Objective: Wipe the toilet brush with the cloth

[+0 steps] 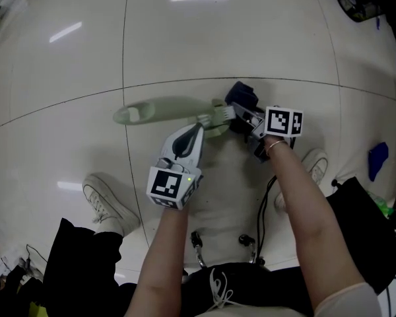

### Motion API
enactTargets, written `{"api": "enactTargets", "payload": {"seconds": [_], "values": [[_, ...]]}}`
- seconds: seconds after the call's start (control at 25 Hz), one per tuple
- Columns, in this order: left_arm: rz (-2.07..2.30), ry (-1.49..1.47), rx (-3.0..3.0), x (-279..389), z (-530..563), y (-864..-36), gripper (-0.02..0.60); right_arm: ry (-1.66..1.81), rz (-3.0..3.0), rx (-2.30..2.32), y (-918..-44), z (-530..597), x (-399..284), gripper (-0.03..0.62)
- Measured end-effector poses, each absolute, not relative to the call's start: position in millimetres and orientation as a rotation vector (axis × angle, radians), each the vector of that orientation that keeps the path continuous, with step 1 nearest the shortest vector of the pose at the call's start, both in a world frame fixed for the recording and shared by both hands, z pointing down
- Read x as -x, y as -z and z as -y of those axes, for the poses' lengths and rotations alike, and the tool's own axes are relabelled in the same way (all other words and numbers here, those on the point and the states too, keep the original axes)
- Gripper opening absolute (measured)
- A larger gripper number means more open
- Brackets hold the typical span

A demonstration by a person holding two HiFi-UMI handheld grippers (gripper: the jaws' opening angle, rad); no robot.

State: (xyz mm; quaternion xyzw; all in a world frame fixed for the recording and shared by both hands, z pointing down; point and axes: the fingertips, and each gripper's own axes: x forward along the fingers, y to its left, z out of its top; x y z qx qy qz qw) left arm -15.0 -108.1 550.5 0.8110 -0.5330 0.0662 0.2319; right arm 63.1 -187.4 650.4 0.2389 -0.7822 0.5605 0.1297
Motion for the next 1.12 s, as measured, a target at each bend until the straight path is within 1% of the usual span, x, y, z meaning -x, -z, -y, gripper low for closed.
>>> {"api": "enactTargets", "payload": {"seconds": [0.16,0.4,0.48,0.56,0.64,0.76,0.88,1.0,1.12], "values": [[1.465,-0.191,-2.22,16.0,107.4,-552.4,0.006,-1.745,2.236,-0.802,-650.8,171.1,-74.1,0.064],[1.48,-0.164,-2.195,18.9,106.8,-553.8,0.006,-2.016,2.127,-0.868,-656.3,134.0,-92.8,0.064],[1.477,-0.153,-2.179,18.7,107.6,-553.6,0.006,-1.965,2.095,-0.933,-657.2,134.7,-108.3,0.066],[1.473,-0.151,-2.169,18.8,109.5,-553.1,0.006,-1.798,2.124,-1.038,-649.9,153.3,-123.6,0.066],[1.465,-0.151,-2.162,18.0,110.5,-552.9,0.006,-1.636,2.228,-1.058,-627.4,182.6,-121.0,0.066],[1.44,-0.139,-2.166,12.0,111.3,-552.3,0.006,-1.467,2.466,-0.943,-571.1,227.2,-85.0,0.066],[1.446,-0.152,-2.167,9.0,112.3,-551.2,0.006,-1.419,2.65,-0.675,-521.1,246.7,-25.7,0.066],[1.448,-0.173,-2.185,6.7,113.9,-549.9,0.006,-1.324,2.679,-0.361,-503.0,240.2,28.9,0.066],[1.458,-0.165,-2.186,5.9,114.2,-549.8,0.006,-1.229,2.621,-0.088,-507.1,217.4,68.6,0.066]]}}
